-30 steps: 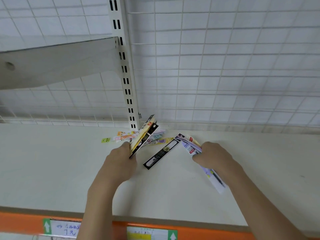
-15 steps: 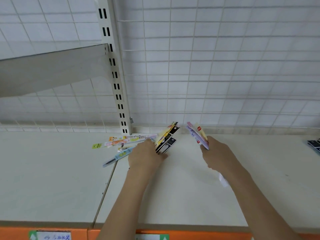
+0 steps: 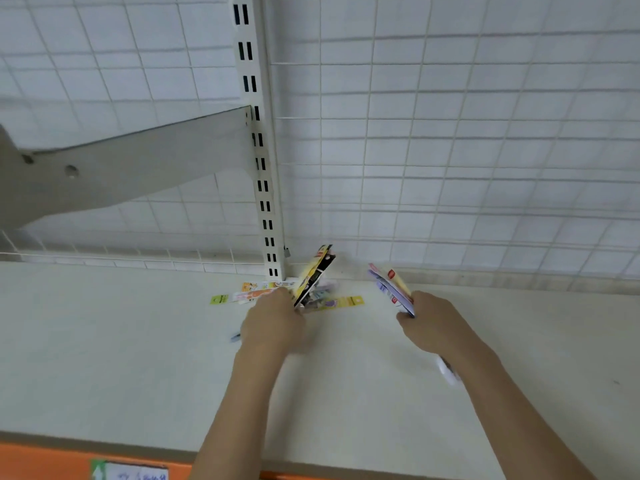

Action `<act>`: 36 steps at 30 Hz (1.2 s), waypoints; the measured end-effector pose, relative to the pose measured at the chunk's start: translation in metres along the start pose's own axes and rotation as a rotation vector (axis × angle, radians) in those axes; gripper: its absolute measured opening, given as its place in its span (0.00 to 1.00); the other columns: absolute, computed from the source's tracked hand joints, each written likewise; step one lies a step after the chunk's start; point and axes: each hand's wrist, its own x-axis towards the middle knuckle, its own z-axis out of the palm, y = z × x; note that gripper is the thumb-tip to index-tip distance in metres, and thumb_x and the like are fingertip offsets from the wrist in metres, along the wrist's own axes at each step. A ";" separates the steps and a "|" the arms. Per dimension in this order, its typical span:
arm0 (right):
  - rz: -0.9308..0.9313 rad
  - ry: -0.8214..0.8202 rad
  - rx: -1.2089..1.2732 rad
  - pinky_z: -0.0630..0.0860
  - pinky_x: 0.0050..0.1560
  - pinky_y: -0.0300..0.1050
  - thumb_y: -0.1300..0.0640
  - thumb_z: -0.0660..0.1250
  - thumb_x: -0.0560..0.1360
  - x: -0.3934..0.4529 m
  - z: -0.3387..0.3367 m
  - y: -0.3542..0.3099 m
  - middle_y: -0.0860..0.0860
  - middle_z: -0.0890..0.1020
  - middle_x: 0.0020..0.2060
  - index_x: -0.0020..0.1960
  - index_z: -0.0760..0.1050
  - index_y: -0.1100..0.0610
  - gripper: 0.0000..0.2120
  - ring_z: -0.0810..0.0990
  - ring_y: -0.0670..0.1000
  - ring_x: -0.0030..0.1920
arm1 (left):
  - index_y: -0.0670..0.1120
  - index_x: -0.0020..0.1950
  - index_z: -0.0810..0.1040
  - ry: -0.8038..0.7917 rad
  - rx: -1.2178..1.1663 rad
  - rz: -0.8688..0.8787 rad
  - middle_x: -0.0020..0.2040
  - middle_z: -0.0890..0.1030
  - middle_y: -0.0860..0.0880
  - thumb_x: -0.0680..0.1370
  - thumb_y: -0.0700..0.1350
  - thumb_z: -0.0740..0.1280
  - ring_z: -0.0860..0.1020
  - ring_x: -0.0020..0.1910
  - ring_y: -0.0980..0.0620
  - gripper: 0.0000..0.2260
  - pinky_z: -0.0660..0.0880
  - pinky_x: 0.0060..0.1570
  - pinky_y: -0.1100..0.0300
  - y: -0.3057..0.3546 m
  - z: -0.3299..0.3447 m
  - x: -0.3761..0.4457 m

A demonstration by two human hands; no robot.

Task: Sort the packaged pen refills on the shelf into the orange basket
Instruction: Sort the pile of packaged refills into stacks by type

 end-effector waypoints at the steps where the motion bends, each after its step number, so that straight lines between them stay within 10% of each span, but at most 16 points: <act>1: -0.007 -0.013 -0.005 0.68 0.37 0.44 0.55 0.58 0.77 0.003 0.002 -0.002 0.50 0.73 0.35 0.43 0.67 0.56 0.06 0.74 0.55 0.40 | 0.43 0.51 0.71 0.036 -0.040 -0.016 0.51 0.76 0.42 0.79 0.45 0.59 0.76 0.52 0.40 0.06 0.68 0.44 0.56 -0.010 -0.006 0.002; 11: -0.159 -0.126 -0.035 0.69 0.36 0.43 0.59 0.64 0.69 0.030 0.022 -0.041 0.48 0.75 0.36 0.38 0.67 0.51 0.07 0.76 0.55 0.40 | 0.42 0.37 0.68 0.285 -0.259 -0.242 0.32 0.73 0.46 0.74 0.59 0.65 0.71 0.33 0.46 0.21 0.63 0.28 0.58 -0.088 -0.041 -0.010; 18: -0.317 0.008 -0.047 0.65 0.33 0.43 0.56 0.61 0.75 0.054 0.031 -0.084 0.48 0.70 0.30 0.39 0.68 0.54 0.07 0.73 0.56 0.37 | 0.43 0.32 0.65 0.320 -0.227 -0.255 0.29 0.72 0.46 0.77 0.47 0.63 0.70 0.29 0.47 0.15 0.64 0.28 0.59 -0.098 -0.036 -0.005; 36: -0.114 0.091 0.004 0.66 0.38 0.43 0.56 0.58 0.77 0.079 0.020 -0.035 0.48 0.70 0.31 0.37 0.66 0.54 0.10 0.71 0.55 0.39 | 0.46 0.47 0.73 -0.071 0.051 -0.029 0.46 0.76 0.47 0.72 0.49 0.64 0.78 0.46 0.43 0.08 0.73 0.42 0.59 -0.047 -0.001 0.032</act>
